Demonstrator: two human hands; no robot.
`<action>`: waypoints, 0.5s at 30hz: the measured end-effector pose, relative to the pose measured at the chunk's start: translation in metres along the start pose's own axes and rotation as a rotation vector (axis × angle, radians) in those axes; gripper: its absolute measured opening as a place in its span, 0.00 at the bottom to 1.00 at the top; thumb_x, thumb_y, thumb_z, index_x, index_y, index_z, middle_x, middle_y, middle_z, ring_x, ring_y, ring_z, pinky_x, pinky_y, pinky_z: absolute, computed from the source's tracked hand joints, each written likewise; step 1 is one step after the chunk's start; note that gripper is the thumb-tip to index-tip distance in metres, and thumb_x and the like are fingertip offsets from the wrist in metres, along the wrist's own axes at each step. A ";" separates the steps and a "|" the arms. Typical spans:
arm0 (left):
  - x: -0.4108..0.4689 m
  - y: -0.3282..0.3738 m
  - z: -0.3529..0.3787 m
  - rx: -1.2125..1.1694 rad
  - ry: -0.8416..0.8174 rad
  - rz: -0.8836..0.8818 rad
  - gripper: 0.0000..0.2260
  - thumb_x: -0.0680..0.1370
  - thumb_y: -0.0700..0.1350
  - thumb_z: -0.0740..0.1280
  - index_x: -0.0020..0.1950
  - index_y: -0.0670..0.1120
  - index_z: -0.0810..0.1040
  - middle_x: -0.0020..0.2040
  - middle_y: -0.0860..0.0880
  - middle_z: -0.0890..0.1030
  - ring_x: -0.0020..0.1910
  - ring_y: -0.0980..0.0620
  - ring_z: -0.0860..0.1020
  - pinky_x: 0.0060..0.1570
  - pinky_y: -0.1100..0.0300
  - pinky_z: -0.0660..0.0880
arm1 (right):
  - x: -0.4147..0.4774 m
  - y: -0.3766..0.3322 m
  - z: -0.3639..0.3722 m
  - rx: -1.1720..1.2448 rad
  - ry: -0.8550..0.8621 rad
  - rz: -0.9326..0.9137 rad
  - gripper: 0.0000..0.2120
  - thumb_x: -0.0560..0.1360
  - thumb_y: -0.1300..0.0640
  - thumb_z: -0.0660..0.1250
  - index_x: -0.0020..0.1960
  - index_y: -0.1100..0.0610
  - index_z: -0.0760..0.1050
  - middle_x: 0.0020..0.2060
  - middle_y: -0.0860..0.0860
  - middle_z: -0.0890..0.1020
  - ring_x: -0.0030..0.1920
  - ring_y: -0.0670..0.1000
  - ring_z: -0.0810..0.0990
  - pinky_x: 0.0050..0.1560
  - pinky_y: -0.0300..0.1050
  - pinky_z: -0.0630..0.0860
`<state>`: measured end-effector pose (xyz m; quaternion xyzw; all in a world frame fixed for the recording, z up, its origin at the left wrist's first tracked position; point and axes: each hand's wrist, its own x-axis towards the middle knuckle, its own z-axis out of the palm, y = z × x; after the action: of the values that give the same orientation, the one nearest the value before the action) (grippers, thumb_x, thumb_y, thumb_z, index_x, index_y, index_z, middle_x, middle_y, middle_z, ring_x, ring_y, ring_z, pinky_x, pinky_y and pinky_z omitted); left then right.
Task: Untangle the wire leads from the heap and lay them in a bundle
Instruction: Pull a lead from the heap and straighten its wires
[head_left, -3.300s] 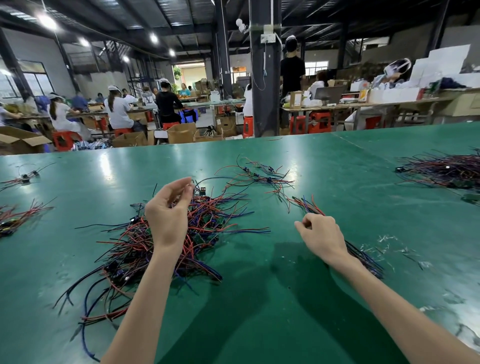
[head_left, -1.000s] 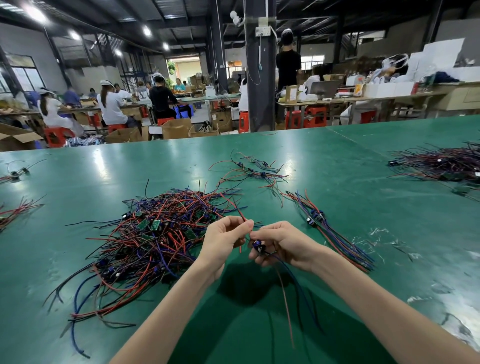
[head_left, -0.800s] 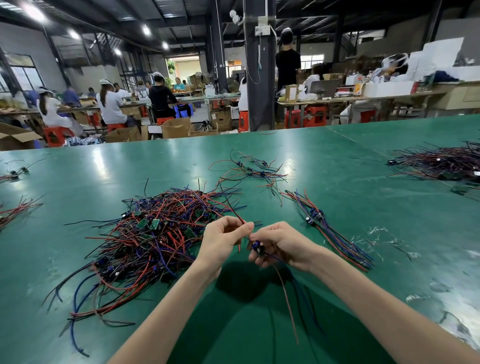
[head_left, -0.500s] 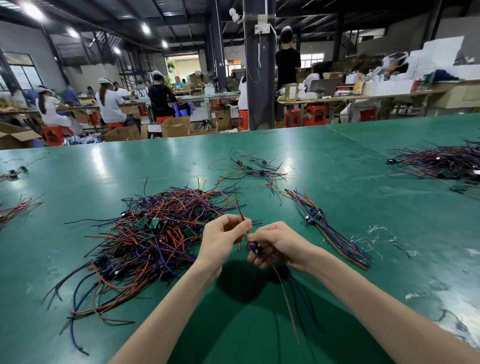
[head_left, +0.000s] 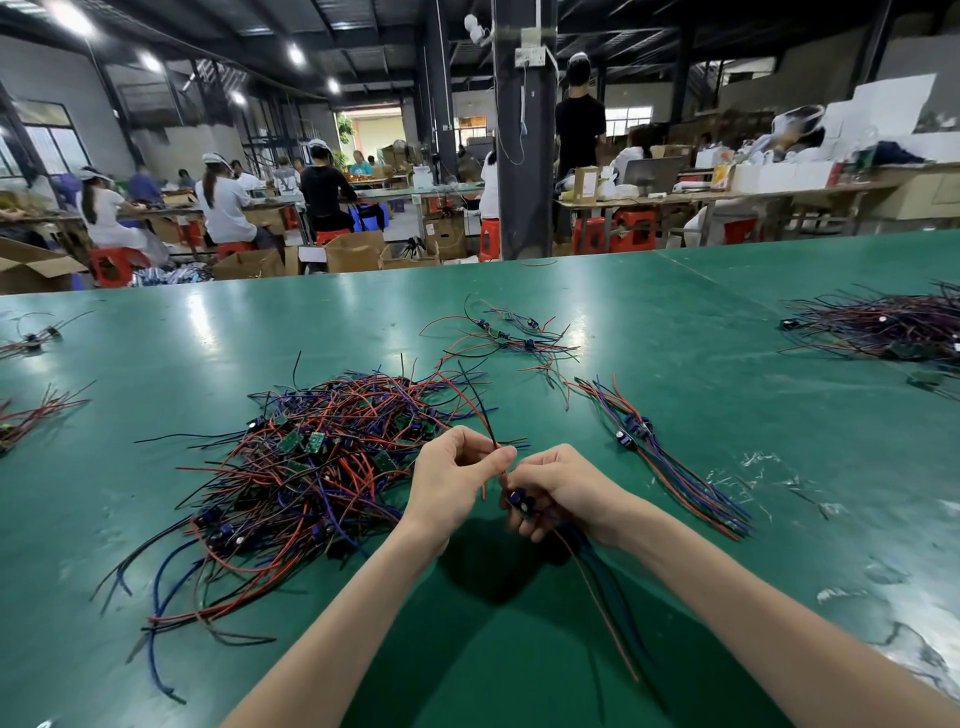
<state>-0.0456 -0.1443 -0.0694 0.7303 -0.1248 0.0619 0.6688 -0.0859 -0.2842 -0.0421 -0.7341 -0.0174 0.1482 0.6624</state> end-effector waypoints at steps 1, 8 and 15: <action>0.000 0.000 0.000 0.004 0.002 -0.001 0.09 0.69 0.40 0.76 0.37 0.45 0.76 0.28 0.55 0.79 0.29 0.60 0.73 0.31 0.67 0.71 | 0.000 0.000 0.000 -0.003 0.004 -0.001 0.12 0.76 0.65 0.60 0.35 0.63 0.76 0.24 0.56 0.79 0.21 0.50 0.75 0.22 0.36 0.72; 0.000 0.001 0.000 -0.006 0.011 -0.008 0.09 0.70 0.40 0.76 0.36 0.44 0.76 0.32 0.47 0.78 0.31 0.54 0.72 0.33 0.63 0.70 | -0.001 0.000 0.001 -0.021 0.024 -0.011 0.13 0.76 0.65 0.61 0.33 0.61 0.76 0.23 0.56 0.79 0.20 0.50 0.75 0.21 0.36 0.71; -0.002 0.003 0.001 -0.021 -0.018 -0.007 0.07 0.73 0.36 0.72 0.37 0.45 0.79 0.30 0.53 0.80 0.30 0.59 0.75 0.33 0.66 0.72 | -0.003 -0.001 0.001 -0.033 0.033 -0.028 0.13 0.76 0.66 0.62 0.33 0.62 0.74 0.23 0.57 0.77 0.20 0.50 0.74 0.21 0.36 0.71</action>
<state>-0.0487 -0.1450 -0.0669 0.7242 -0.1289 0.0519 0.6754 -0.0890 -0.2839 -0.0406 -0.7469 -0.0191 0.1263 0.6526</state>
